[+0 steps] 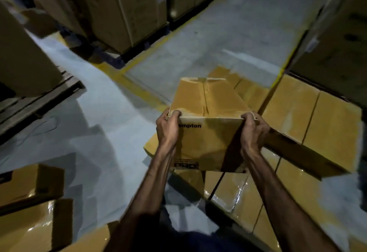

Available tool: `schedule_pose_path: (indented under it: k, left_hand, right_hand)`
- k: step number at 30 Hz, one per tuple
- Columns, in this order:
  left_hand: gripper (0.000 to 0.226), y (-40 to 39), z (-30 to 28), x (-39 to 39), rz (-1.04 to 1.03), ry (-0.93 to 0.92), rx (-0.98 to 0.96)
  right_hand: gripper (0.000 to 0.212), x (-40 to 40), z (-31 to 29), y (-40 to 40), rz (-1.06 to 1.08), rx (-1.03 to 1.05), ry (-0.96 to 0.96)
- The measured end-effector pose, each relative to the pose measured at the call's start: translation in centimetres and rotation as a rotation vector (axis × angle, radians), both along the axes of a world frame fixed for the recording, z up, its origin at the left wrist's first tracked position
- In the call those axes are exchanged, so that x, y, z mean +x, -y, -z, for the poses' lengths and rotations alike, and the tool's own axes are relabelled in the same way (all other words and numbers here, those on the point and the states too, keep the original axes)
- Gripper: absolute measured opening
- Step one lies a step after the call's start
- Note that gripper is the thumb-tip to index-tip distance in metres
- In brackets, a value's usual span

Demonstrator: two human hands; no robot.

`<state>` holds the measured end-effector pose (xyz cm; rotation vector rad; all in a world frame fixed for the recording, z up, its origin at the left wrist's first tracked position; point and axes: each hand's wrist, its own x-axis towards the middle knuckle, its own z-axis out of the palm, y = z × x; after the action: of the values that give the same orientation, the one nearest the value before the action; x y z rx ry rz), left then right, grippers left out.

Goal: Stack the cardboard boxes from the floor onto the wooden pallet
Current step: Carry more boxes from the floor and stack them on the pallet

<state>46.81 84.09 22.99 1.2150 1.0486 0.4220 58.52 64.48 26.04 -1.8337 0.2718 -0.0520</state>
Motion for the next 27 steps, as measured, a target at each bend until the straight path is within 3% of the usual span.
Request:
schedule_pose_path:
  k: [2, 6, 10, 14, 21, 27]
  left_hand:
    - [0.073, -2.1, -0.1, 1.9, 0.057, 0.002, -0.009]
    - [0.080, -4.9, -1.8, 5.4, 0.193, 0.035, 0.027]
    - [0.086, -4.9, -3.3, 8.2, 0.307, 0.062, 0.096]
    - [0.089, -3.8, -4.3, 10.7, 0.402, 0.039, 0.151]
    - [0.086, -0.5, -4.7, 14.8, 0.518, -0.032, 0.180]
    - [0.083, 0.4, -2.5, 17.8, 0.504, -0.155, 0.199]
  right_hand:
    - [0.050, 0.9, -0.3, -1.1, 0.051, -0.023, 0.000]
    - [0.040, 1.4, -1.2, -2.5, 0.129, -0.049, 0.026]
    - [0.044, 2.2, -1.3, -1.8, 0.228, -0.033, 0.022]
    - [0.066, 3.3, -1.1, -0.1, 0.298, -0.007, 0.012]
    - [0.065, 5.6, 0.5, 3.8, 0.353, 0.082, -0.095]
    - [0.080, 8.1, 2.0, 4.7, 0.328, 0.105, -0.129]
